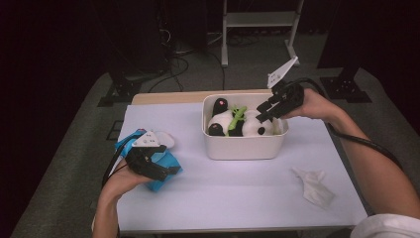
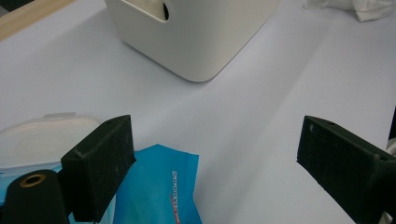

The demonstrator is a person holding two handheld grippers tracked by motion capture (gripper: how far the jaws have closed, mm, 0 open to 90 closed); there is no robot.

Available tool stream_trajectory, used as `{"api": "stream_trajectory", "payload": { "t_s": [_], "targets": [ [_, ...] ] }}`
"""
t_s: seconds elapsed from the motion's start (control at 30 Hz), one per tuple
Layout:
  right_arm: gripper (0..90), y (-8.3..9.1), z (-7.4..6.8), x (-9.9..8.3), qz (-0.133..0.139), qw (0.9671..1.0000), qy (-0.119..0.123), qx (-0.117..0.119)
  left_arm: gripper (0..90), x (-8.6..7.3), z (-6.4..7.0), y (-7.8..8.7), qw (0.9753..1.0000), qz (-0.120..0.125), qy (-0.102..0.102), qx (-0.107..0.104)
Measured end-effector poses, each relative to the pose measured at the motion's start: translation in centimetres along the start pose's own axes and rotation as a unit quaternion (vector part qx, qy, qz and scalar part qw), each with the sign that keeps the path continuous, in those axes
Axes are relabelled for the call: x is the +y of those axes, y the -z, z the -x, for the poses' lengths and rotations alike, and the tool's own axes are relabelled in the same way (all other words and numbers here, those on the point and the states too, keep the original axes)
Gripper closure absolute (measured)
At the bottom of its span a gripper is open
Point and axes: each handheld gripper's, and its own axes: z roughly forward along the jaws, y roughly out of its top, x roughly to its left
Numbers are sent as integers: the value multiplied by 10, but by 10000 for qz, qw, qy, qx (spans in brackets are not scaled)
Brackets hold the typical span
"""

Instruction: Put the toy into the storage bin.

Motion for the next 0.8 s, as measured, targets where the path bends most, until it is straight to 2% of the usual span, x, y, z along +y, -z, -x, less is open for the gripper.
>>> {"api": "stream_trajectory", "payload": {
  "t_s": [0.5, 0.8],
  "targets": [
    [552, 24, -15, -40, 312, 9989, -296, -176, 99, 0, 1, -4, 9999, -45, -49, -85],
    [533, 25, -23, -57, 365, 9981, -446, -231, 100, 0, 2, -7, 9999, -61, -53, -128]
  ]
}}
